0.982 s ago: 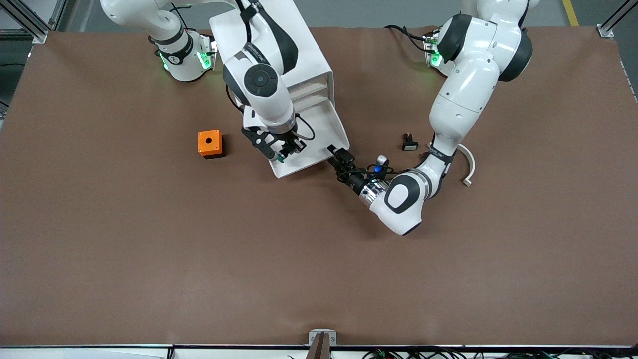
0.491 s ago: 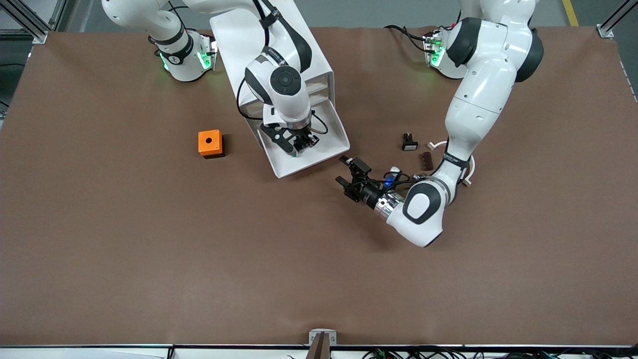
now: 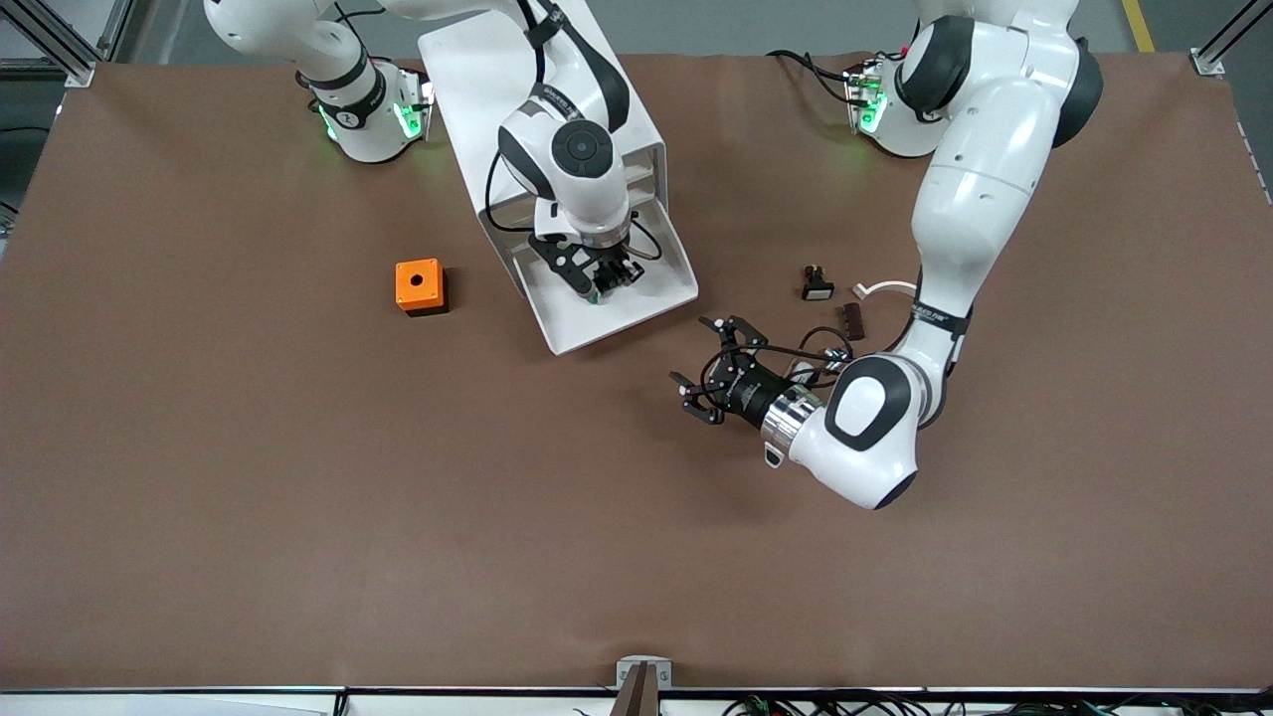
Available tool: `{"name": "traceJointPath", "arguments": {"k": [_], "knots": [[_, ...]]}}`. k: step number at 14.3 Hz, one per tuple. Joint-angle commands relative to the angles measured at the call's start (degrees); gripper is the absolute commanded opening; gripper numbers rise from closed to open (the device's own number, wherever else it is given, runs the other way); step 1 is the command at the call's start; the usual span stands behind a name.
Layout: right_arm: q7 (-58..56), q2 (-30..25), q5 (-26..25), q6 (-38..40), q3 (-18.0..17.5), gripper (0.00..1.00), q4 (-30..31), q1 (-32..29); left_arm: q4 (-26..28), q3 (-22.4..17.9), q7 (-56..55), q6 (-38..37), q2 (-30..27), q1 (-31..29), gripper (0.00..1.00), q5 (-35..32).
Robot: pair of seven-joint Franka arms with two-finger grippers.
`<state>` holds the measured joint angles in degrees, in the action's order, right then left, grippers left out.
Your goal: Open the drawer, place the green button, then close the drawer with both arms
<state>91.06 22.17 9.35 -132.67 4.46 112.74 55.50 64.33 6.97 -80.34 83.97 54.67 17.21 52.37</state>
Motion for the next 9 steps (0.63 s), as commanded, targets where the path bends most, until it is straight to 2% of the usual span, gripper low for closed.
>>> {"name": "traceJointPath", "arguments": {"k": [1,2,3,5,9], "knots": [[1.6,-1.4,0.2,2.8,0.4,0.04,0.4,0.9,1.2,-0.6,11.1,1.0,-5.0,1.6,1.00,-7.0],[1.6,-1.4,0.2,2.9,0.3,0.14,0.3,0.9,1.3,-0.6,14.6,2.1,-6.9,1.7,1.00,-9.1],[1.6,-1.4,0.2,3.0,0.3,0.33,0.3,0.9,1.4,-0.6,16.8,3.2,-8.1,1.6,1.00,-9.6],[1.7,-1.3,0.2,2.9,0.4,1.00,0.1,0.9,1.4,-0.9,20.4,4.0,-9.5,1.2,1.00,-10.0],[0.4,-1.3,0.2,3.2,0.6,1.00,-2.3,0.1,2.3,0.0,23.1,10.1,-13.5,1.6,1.00,-18.3]]}}
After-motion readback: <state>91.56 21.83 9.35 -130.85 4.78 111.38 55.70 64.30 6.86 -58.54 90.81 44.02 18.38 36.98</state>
